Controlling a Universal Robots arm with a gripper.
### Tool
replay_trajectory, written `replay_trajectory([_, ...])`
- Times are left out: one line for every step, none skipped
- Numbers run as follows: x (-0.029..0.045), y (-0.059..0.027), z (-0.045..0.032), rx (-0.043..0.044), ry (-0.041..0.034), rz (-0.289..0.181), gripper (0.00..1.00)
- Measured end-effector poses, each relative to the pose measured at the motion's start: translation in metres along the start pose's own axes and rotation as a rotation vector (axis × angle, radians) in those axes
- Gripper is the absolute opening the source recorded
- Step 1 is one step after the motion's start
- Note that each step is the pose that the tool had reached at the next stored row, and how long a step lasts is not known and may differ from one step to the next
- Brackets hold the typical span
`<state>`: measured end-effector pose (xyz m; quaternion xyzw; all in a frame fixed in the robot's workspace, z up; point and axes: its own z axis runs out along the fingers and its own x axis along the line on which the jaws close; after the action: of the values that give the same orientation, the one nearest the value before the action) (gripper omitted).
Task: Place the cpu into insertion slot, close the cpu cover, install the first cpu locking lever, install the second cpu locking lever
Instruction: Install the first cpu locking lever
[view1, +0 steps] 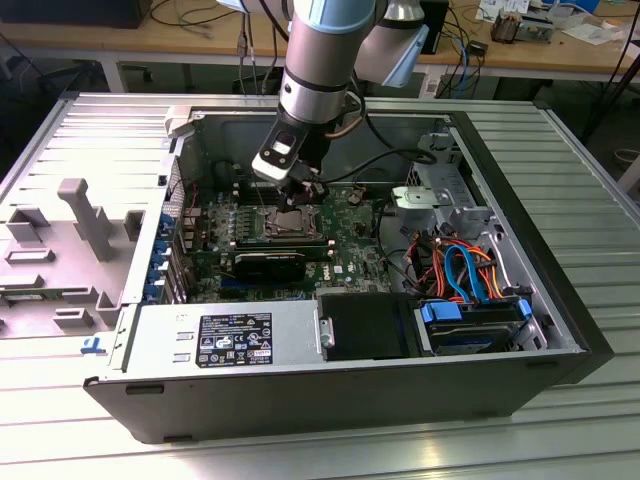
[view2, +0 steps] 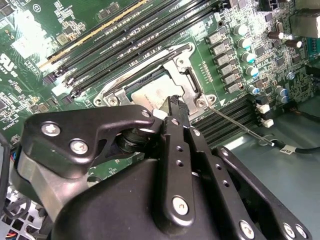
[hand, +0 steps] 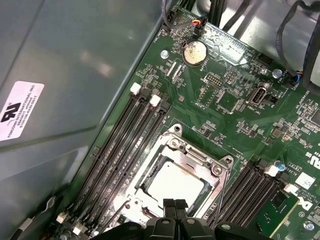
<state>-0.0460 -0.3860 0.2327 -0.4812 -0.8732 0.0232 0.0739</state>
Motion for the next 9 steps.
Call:
replay_trajectory([0.0, 0.0, 0.0, 0.0003, -0.0003, -0.003, 0.11])
replay_trajectory([0.0, 0.0, 0.0, 0.0005, -0.0006, -0.005, 0.11])
replay_trajectory([0.0, 0.0, 0.0, 0.001, -0.001, -0.009, 0.11])
replay_trajectory([0.0, 0.0, 0.0, 0.0014, -0.0014, -0.013, 0.11])
replay_trajectory([0.0, 0.0, 0.0, 0.0017, -0.0018, -0.015, 0.11])
replay_trajectory([0.0, 0.0, 0.0, 0.002, -0.0021, -0.018, 0.11])
replay_trajectory([0.0, 0.0, 0.0, 0.0024, -0.0025, -0.022, 0.11])
replay_trajectory([0.0, 0.0, 0.0, 0.0027, -0.0027, -0.024, 0.11])
replay_trajectory([0.0, 0.0, 0.0, 0.0029, -0.003, -0.027, 0.11])
